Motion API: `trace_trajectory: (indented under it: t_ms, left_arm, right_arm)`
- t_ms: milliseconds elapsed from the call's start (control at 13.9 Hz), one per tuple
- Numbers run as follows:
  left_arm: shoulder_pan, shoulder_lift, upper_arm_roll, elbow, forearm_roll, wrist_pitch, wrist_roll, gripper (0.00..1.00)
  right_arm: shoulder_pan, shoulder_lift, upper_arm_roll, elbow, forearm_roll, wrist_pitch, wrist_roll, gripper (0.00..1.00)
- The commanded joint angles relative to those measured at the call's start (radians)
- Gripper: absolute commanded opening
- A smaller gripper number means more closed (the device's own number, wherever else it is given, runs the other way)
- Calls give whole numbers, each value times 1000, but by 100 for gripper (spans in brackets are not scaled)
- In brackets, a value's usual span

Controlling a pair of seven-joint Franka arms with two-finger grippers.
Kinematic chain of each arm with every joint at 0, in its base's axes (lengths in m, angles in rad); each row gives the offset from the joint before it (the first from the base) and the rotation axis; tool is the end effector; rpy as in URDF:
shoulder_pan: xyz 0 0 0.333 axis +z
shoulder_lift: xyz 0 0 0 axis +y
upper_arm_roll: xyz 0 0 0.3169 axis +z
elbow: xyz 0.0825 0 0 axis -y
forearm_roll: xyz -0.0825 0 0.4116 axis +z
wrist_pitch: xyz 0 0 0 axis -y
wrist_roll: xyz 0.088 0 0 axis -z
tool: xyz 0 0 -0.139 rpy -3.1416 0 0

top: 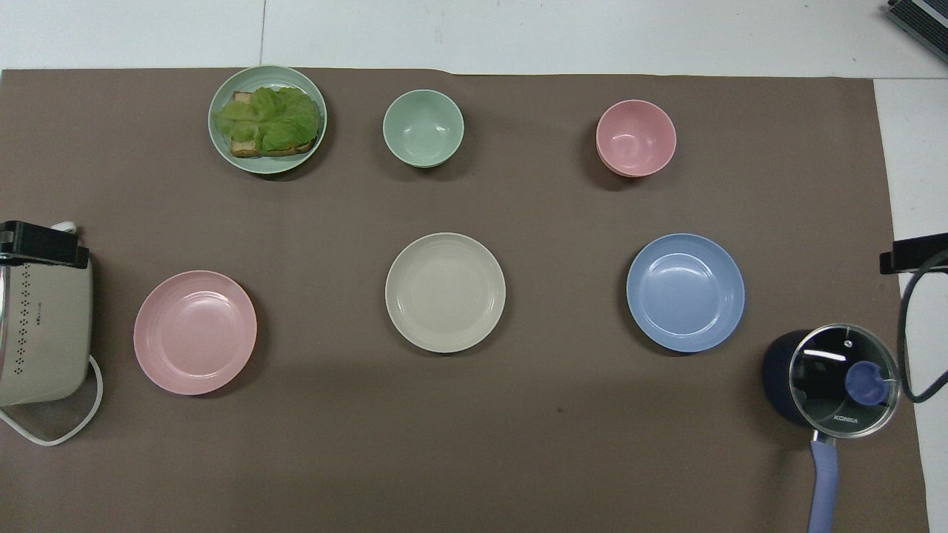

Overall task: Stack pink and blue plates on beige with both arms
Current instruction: 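Move the left gripper toward the pink plate's rim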

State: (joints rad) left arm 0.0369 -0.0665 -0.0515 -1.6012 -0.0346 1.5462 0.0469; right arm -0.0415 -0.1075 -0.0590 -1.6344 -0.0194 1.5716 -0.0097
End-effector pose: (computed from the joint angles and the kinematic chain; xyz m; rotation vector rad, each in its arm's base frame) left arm 0.5591 -0.0139 0.6140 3.1090 -0.0971 0.0185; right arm 0.5466 -0.0595 0.6224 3.1221 -0.1422 0.0683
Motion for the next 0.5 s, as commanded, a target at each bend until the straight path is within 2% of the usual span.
trace_trajectory:
  t_ms: [0,430]
  left_arm:
    - [1,5,-1,12,19,3,-2,100]
    - [26,-4,1,-5,18,-9,-4,100]
  right_arm:
    - [-4,-3,1,2,13,-5,-13,100]
    - [-9,-8,-1,-4,13,-5,-13,100]
